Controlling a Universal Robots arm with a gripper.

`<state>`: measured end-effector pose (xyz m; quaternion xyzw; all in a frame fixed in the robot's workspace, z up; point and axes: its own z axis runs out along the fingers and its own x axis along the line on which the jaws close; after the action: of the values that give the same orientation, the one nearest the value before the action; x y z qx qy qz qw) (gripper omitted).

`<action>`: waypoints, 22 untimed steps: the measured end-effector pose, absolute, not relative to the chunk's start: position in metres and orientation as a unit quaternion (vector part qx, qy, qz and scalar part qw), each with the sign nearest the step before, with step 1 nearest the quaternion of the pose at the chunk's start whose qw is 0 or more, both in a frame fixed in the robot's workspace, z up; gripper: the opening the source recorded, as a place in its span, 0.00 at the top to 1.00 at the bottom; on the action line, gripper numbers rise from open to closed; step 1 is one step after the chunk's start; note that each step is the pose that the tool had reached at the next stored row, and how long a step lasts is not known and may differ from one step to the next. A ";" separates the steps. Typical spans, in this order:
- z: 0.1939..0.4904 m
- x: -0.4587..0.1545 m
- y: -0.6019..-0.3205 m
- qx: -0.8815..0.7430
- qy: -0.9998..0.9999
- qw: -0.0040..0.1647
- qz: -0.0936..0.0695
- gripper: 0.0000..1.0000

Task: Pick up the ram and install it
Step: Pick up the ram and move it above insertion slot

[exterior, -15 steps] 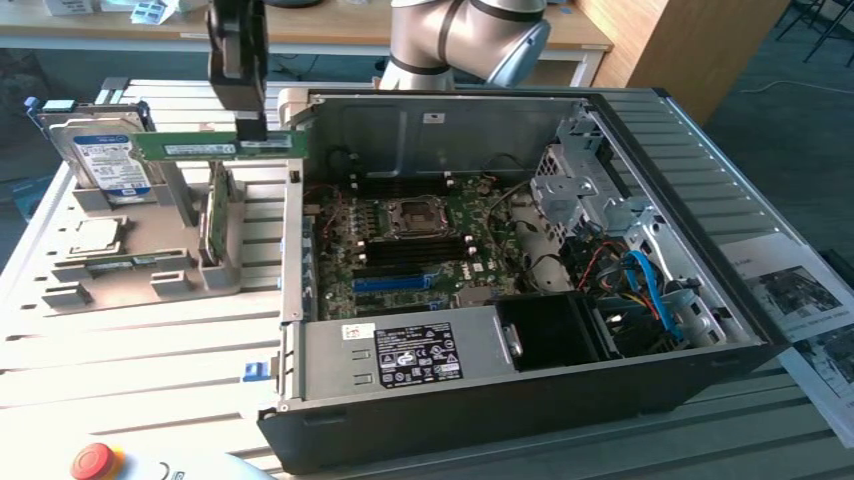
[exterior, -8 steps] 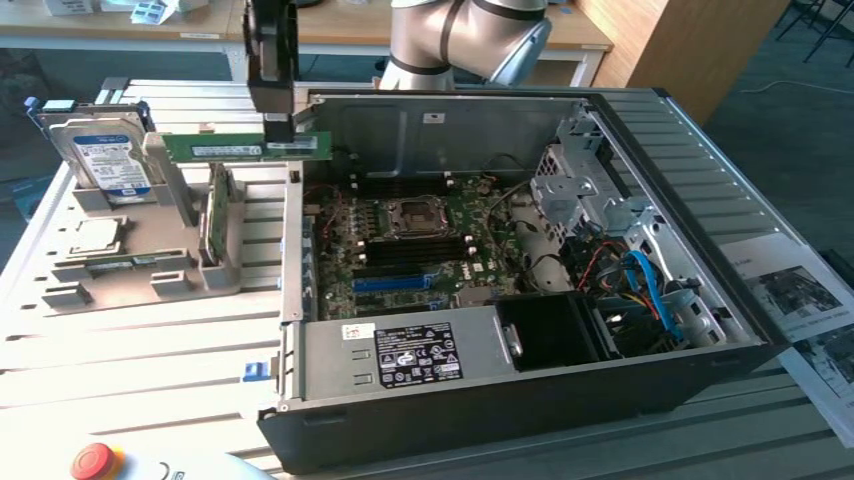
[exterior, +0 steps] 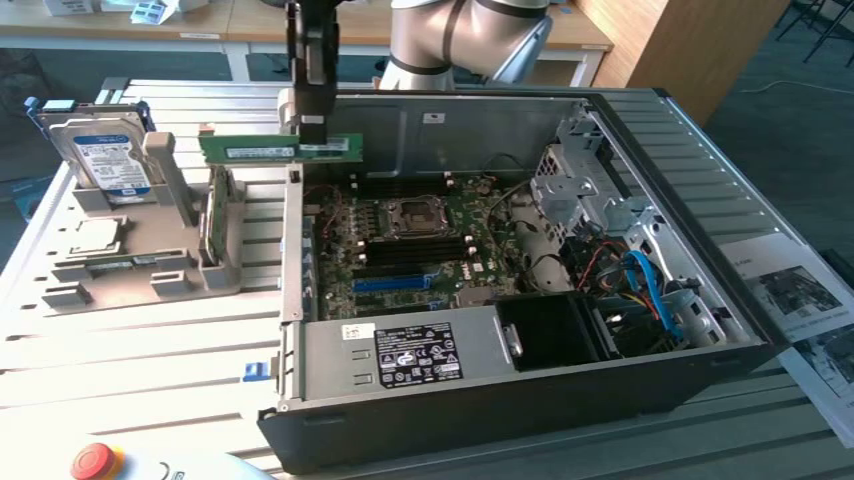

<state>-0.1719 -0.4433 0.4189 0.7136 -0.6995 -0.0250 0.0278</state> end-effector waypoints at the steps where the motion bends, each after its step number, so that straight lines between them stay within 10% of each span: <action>1: 0.419 -0.168 -0.444 0.714 -0.699 0.028 -0.025 0.88; 22: 0.419 -0.094 -0.451 0.715 -0.698 0.030 -0.027 0.88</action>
<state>-0.0941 -0.4512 0.4189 0.7154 -0.6976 -0.0274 0.0302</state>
